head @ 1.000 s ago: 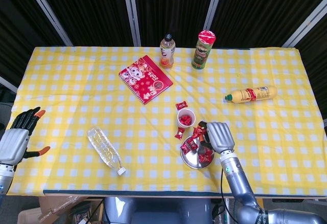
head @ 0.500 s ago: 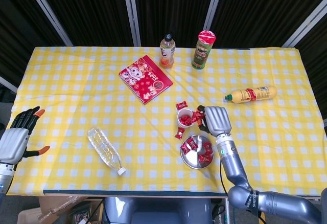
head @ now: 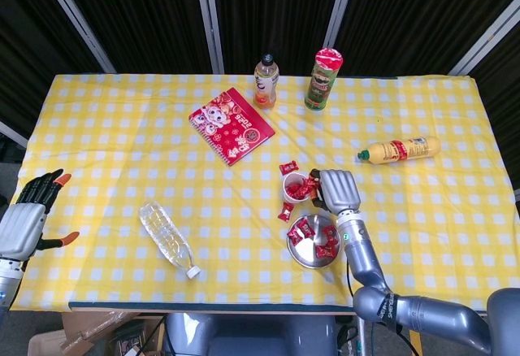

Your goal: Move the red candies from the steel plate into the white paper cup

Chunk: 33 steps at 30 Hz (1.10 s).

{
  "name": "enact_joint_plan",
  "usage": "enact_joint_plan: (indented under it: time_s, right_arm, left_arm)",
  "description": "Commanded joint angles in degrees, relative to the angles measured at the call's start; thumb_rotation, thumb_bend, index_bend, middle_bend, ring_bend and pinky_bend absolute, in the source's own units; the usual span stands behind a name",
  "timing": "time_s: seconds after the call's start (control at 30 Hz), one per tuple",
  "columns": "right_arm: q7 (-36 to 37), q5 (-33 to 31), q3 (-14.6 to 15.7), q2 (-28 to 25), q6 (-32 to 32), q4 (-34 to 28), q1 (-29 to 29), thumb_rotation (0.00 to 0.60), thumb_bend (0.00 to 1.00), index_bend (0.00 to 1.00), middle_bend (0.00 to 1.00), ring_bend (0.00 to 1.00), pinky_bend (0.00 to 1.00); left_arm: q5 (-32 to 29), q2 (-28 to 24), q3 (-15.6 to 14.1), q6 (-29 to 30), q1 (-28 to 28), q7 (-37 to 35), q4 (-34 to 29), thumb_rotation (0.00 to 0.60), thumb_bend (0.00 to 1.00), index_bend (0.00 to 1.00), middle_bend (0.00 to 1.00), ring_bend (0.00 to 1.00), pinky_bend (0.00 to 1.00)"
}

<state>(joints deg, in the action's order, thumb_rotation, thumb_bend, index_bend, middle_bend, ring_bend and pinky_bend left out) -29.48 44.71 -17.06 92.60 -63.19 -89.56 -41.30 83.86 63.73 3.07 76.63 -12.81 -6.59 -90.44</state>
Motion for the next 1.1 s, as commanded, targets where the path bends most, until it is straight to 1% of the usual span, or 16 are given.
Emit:
enact_joint_plan:
  time_s: [0.03, 0.1, 0.17, 0.33, 0.57, 0.7, 0.8, 0.93, 1.1]
  right_arm:
    - [0.1, 0.2, 0.3, 0.3, 0.0, 0.3, -0.2, 0.6, 0.63, 0.48, 0.81, 0.81, 0.92]
    - [0.2, 0.4, 0.4, 0.6, -0.1, 0.4, -0.3, 0.6, 0.62, 0.45, 0.81, 0.81, 0.92]
    - [0.2, 0.7, 0.5, 0.8, -0.3, 0.4, -0.3, 0.6, 0.59, 0.43, 0.81, 0.81, 0.92]
    - [-0.3, 1.1, 0.7, 1.0, -1.1, 0.0, -0.6, 0.6, 0.57, 0.41, 0.81, 0.81, 0.92]
    - [-0.6, 1.6, 1.1, 0.8, -2.2, -1.2, -0.3, 0.6, 0.56, 0.4, 0.81, 0.81, 0.92]
    - [-0.8, 2.3, 1.6, 0.5, -2.7, -2.2, -0.1, 0.6, 0.56, 0.34, 0.81, 0.81, 0.92]
    - [-0.9, 2.7, 1.5, 0.2, -3.4, -3.2, 0.1, 0.6, 0.56, 0.33, 0.81, 0.81, 0.92]
    - [-1.2, 3.7, 1.7, -0.9, -4.7, -4.9, 0.6, 0.6, 0.56, 0.33, 0.81, 0.81, 0.92]
    - [-0.6, 7.2, 3.1, -4.7, -8.1, -9.2, 3.2, 0.6, 0.56, 0.33, 0.81, 0.79, 0.89]
  left_arm:
    - [0.0, 0.0, 0.0, 0.0, 0.0, 0.0, 0.0, 0.6, 0.07, 0.0, 0.0, 0.0, 0.0]
    - [0.0, 0.0, 0.0, 0.1, 0.0, 0.0, 0.0, 0.6, 0.07, 0.0, 0.0, 0.0, 0.0]
    - [0.0, 0.0, 0.0, 0.1, 0.1, 0.0, 0.1, 0.6, 0.07, 0.0, 0.0, 0.0, 0.0]
    - [0.1, 0.0, 0.0, 0.1, 0.1, 0.0, 0.1, 0.6, 0.07, 0.0, 0.0, 0.0, 0.0]
    - [0.0, -0.1, 0.0, 0.1, 0.0, 0.2, -0.2, 0.6, 0.07, 0.0, 0.0, 0.0, 0.0]
    - [0.1, -0.1, 0.0, 0.2, 0.1, 0.0, -0.1, 0.6, 0.07, 0.0, 0.0, 0.0, 0.0]
    - [0.2, 0.0, 0.0, 0.4, 0.1, 0.0, 0.1, 0.6, 0.07, 0.0, 0.0, 0.0, 0.0]
    - [0.2, 0.0, 0.0, 0.5, 0.3, -0.2, 0.3, 0.6, 0.07, 0.0, 0.0, 0.0, 0.0]
    - [0.3, -0.1, -0.1, 0.7, 0.4, -0.2, 0.3, 0.6, 0.07, 0.0, 0.0, 0.0, 0.0]
